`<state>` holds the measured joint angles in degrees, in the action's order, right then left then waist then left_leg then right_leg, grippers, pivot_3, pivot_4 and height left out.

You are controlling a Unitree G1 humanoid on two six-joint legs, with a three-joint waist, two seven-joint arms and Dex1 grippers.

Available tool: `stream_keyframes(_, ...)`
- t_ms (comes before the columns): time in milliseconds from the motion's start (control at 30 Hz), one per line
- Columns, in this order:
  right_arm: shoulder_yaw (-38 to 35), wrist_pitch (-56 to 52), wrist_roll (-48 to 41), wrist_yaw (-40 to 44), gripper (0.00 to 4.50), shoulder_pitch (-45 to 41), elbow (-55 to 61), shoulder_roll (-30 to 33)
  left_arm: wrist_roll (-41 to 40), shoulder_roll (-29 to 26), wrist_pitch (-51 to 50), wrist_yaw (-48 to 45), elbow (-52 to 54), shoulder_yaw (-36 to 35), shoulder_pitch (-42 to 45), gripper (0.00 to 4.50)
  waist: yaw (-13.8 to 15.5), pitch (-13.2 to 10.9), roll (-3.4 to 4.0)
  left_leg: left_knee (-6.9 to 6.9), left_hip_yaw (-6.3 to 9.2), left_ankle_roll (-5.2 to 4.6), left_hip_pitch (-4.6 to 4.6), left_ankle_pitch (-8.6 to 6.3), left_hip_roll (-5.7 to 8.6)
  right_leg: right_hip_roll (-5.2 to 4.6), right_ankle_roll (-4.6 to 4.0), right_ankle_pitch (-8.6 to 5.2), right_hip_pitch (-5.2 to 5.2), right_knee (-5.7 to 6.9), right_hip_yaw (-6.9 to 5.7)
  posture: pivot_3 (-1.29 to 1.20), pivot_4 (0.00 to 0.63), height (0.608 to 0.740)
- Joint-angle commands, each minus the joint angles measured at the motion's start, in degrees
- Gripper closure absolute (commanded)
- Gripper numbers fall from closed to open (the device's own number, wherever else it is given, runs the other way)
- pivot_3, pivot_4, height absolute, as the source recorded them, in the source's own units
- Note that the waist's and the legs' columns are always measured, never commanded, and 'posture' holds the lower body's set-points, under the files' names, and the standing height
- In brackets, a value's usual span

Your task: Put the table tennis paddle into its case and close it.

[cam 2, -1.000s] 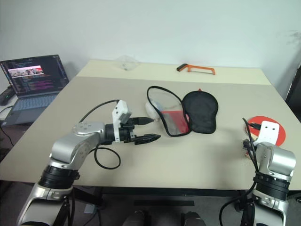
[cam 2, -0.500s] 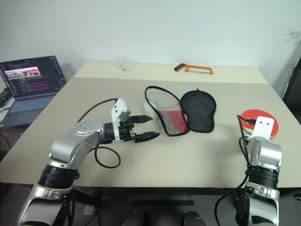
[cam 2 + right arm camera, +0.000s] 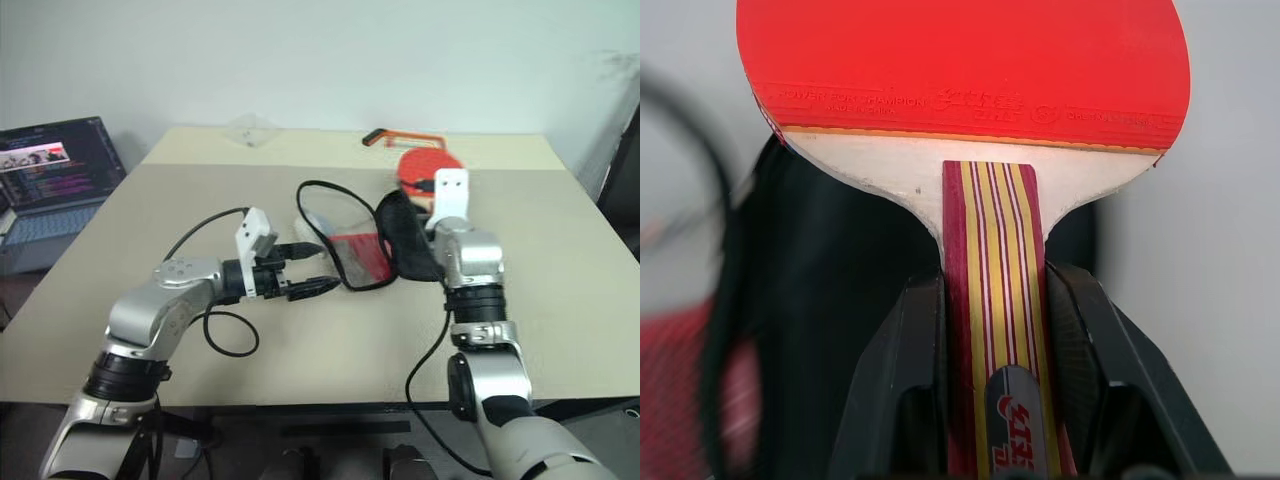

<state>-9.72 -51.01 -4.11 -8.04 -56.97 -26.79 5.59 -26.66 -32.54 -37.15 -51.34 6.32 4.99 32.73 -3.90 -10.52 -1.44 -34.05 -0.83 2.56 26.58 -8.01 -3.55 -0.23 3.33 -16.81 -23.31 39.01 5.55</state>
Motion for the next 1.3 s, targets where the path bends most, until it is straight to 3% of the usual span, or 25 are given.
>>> stream_keyframes(33, 0.1, 5.6, 0.3, 0.1, 3.48, -2.6, -3.0, 0.2, -0.7, -0.8, -0.3, 0.7, 3.7, -2.0, -0.5, 0.0, 0.4, 0.0, 0.0, -0.02, 0.02, 0.1, 0.18, 0.06, 0.0, 0.0, 0.01, 0.01, -0.15, 0.01, -0.03, 0.0, 0.15, 0.74)
stream_keyframes(300, 0.8, 8.2, 0.2, 0.6, 3.48, -3.3, -7.8, -0.1, -1.2, -1.7, -1.9, 2.1, 6.4, -2.9, -2.2, 0.0, 0.5, 0.0, 0.0, -0.02, 0.07, 0.16, 0.17, 0.1, -0.01, 0.03, 0.0, 0.02, -0.19, 0.08, -0.06, 0.0, 0.15, 0.74)
stream_keyframes(867, 3.0, -6.4, 1.2, -1.9, 3.48, 5.7, 14.2, -1.1, -0.8, -1.5, -2.1, 2.5, 6.6, -2.3, -2.4, 0.0, 0.6, 0.0, 0.0, -0.05, 0.11, 0.17, 0.18, 0.11, -0.01, 0.04, 0.0, 0.03, -0.18, 0.12, -0.08, 0.0, 0.15, 0.74)
stream_keyframes(1300, 3.1, 0.8, 1.9, -2.5, 3.48, 4.5, 3.3, -0.7, -0.5, -1.3, -2.1, 2.4, 6.9, -2.3, -2.3, 0.0, 0.6, 0.0, 0.0, -0.11, 0.12, 0.17, 0.14, 0.11, -0.02, 0.06, 0.0, 0.03, -0.13, 0.14, -0.08, 0.0, 0.15, 0.74)
